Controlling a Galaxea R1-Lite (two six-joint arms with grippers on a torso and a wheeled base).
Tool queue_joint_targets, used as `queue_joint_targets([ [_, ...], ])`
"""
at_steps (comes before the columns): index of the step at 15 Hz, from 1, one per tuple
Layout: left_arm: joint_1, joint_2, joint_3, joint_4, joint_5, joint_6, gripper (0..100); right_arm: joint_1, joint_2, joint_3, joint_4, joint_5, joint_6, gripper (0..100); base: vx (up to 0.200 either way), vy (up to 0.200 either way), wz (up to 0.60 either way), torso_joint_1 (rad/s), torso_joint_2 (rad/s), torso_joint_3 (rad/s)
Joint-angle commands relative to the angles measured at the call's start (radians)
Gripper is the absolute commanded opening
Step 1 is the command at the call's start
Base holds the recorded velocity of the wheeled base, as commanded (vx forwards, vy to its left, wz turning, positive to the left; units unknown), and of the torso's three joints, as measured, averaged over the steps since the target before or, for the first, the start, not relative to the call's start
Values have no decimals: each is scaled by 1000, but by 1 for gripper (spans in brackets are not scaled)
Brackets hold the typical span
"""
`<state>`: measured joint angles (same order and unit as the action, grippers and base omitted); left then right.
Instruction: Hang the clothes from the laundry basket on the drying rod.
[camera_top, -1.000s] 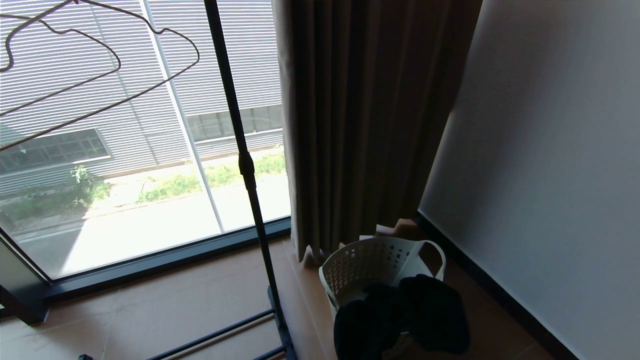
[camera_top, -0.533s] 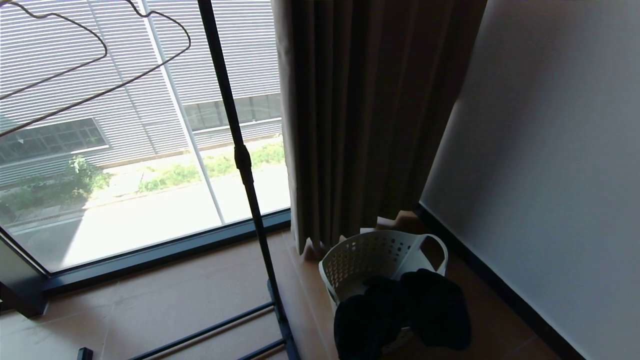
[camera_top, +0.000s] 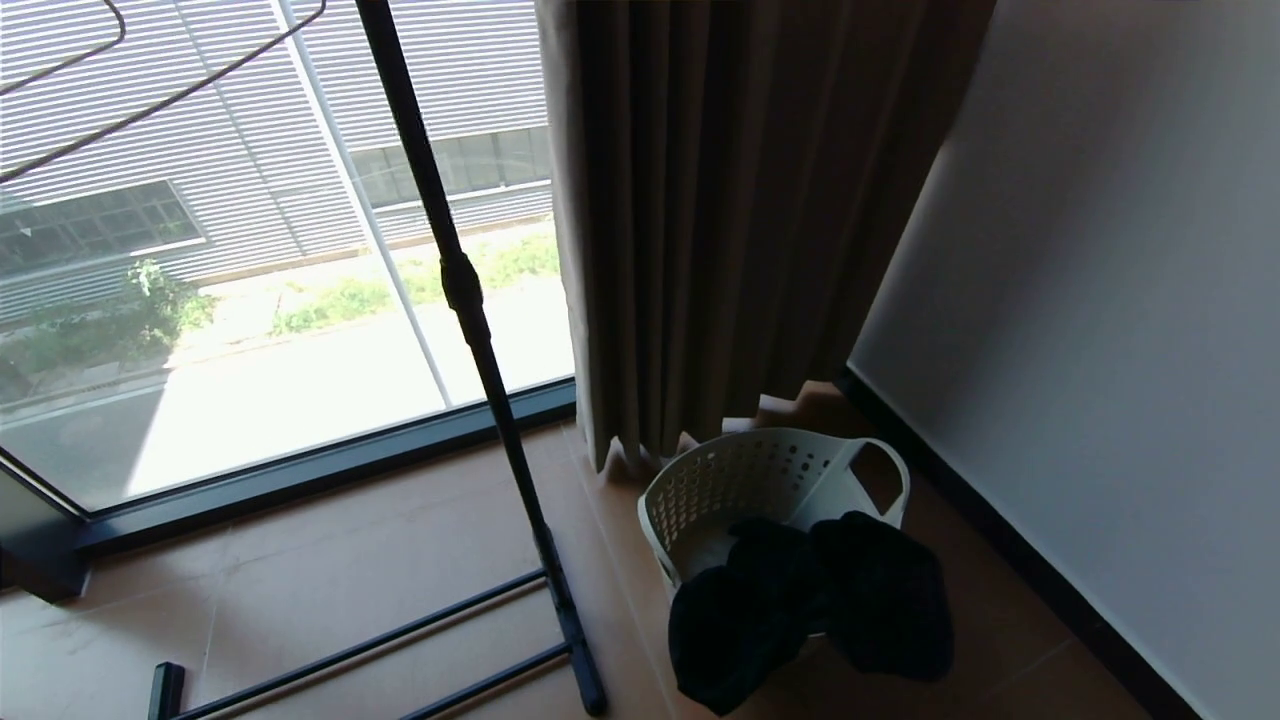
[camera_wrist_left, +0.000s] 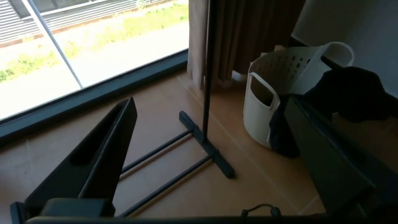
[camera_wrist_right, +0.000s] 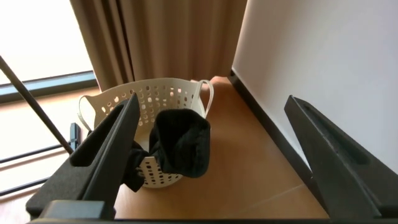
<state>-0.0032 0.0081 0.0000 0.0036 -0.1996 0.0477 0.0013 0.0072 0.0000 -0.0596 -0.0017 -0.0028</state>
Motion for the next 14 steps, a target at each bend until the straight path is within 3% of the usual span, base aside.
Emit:
queue_joint_targets([
  [1,0,0,0,-1,0,0,100,0,0,0,0,0,0,100,0,0,0,2,2,-188],
  [5,0,0,0,-1,-3,1,100,0,0,0,0,0,-26,100,0,0,0,7,4,-198],
  [14,-4,7,0,1,-6,4,100,0,0,0,0,0,-2,100,0,0,0,2,2,-197],
])
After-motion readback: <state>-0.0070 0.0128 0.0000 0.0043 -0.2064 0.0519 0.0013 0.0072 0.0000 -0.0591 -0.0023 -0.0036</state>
